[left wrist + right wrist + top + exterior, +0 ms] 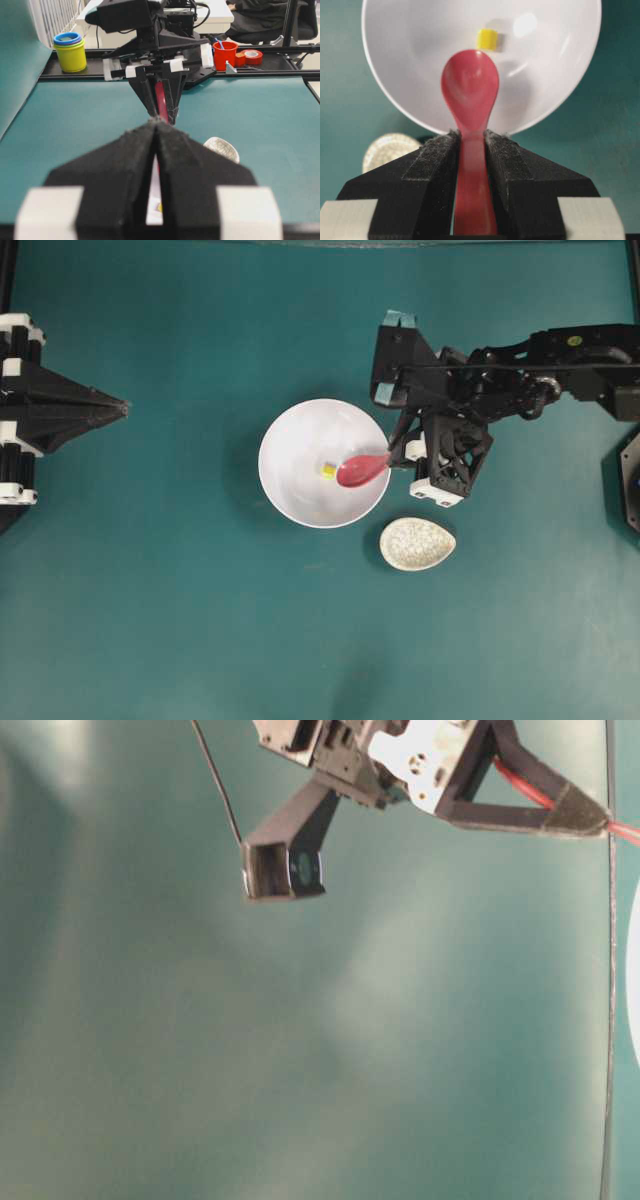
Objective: Scoop the yellow hexagonal prism block from the bowl with a spoon using the right arm.
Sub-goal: 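Lift the spoon out of the rest and carry it over the bowl, then lower the spoon into the bowl and push it under the yellow block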
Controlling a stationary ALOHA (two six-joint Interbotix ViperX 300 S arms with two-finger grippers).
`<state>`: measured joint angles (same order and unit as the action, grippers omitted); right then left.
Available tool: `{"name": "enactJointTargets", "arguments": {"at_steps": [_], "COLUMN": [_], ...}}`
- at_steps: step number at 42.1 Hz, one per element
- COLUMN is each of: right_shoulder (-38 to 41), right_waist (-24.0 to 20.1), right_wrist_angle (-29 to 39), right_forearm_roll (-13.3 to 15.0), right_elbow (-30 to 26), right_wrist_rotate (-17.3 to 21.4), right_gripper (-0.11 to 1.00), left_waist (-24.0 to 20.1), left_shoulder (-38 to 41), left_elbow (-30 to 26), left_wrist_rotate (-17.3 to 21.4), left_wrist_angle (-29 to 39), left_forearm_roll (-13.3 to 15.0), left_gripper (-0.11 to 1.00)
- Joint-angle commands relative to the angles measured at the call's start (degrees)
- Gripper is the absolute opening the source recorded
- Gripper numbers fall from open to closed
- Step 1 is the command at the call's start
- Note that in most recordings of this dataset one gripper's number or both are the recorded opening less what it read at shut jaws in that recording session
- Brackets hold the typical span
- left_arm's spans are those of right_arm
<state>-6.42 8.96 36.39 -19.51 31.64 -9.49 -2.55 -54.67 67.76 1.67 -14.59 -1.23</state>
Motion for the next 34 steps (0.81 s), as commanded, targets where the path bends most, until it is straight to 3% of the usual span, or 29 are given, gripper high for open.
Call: {"name": "enactJointTargets", "arguments": {"at_steps": [1,17,34], "right_shoulder": [-0.4,2.4,5.5], "right_waist": [0.1,0.1,0.1], "right_wrist_angle": [0.4,-0.1,-5.1], "right_forearm_roll": [0.6,1.1,1.2], "right_elbow": [-1.9,-2.0,-3.0], "right_wrist_rotate": [0.1,0.1,-0.2], "right_gripper": [0.24,0.24,0.24], "left_waist": [-0.2,-0.1,-0.2], "left_shoulder": [0.5,0.5,0.5], "left_elbow": [-0.9,-0.9,-0.9], "left_wrist_rotate": [-0.1,-0.1,-0.1], "left_wrist_angle": [-0.2,-0.2,-0.2], "left_forearm_roll": [0.0,0.0,0.1], "left_gripper": [0.00,0.00,0.00]}}
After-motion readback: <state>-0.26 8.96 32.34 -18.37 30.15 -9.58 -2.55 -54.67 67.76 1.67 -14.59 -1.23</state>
